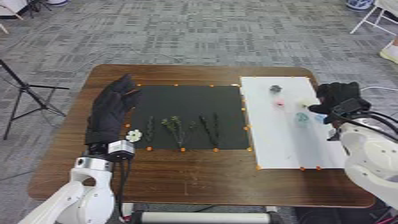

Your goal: Arrange flowers

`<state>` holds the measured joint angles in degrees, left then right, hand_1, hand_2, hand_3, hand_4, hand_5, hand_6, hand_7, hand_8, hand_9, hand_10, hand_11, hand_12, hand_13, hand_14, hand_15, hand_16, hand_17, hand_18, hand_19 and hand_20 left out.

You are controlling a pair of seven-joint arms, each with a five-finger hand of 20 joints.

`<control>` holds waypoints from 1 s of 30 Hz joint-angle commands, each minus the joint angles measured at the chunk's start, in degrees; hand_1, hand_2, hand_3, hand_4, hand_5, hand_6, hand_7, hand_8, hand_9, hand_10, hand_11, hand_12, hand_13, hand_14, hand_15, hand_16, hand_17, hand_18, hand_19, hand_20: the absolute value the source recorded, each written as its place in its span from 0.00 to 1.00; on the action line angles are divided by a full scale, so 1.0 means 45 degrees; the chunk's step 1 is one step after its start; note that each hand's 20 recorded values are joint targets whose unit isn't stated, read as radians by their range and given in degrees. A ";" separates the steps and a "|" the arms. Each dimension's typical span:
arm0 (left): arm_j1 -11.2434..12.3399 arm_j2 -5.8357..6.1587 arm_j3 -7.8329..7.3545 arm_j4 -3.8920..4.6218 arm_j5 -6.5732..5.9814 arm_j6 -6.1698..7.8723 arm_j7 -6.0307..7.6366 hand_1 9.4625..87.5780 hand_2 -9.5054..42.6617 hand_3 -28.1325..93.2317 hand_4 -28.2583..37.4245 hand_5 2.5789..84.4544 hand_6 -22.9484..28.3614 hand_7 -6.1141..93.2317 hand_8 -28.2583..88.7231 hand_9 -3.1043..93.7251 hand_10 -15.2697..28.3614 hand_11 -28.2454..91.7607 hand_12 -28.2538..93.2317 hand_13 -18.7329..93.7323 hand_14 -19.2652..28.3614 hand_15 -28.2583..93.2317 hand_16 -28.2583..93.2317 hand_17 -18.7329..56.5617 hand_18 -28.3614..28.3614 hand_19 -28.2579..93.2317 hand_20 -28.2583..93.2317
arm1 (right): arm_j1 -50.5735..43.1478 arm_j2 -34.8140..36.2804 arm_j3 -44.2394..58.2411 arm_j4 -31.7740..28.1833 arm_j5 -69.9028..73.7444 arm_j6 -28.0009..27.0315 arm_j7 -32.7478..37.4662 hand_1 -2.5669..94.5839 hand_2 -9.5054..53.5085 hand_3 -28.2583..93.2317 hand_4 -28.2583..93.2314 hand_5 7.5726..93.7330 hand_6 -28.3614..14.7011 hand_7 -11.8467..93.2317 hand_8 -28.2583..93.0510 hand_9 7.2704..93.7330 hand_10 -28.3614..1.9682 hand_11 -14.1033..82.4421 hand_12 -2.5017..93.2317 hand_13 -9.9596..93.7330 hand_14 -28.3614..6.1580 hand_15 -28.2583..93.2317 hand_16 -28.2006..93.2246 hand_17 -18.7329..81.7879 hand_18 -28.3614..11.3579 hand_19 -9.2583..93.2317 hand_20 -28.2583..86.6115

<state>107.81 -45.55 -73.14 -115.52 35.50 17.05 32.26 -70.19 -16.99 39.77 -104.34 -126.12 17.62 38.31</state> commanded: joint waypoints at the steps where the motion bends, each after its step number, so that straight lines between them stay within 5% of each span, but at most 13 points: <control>1: 0.0225 0.0007 -0.0179 -0.0137 -0.0077 0.0123 0.0161 0.25 0.12 0.81 0.08 0.36 0.49 0.31 0.15 0.31 0.63 0.48 0.40 0.38 0.71 0.55 0.27 0.14 0.85 0.57 0.38 | -0.0911 -0.0304 0.0705 0.0182 0.0007 0.0118 -0.0044 0.37 0.00 0.83 0.00 0.52 0.60 0.41 0.12 0.56 0.57 0.51 0.29 0.55 0.51 0.82 0.44 0.40 0.24 0.83 0.66; 30: 0.0231 -0.0173 -0.0268 -0.0079 -0.0040 0.0126 0.0065 0.25 0.12 0.81 0.08 0.36 0.49 0.31 0.15 0.31 0.63 0.48 0.40 0.38 0.71 0.55 0.27 0.14 0.85 0.57 0.38 | -0.0455 -0.1466 0.0132 0.0969 -0.0230 -0.0595 0.0014 0.36 0.00 0.83 0.00 0.52 0.60 0.42 0.12 0.55 0.56 0.51 0.30 0.54 0.50 0.82 0.44 0.40 0.23 0.82 0.66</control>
<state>108.33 -45.80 -73.94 -115.59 35.50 17.19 32.33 -72.91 -24.14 40.88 -100.87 -125.83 16.08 37.95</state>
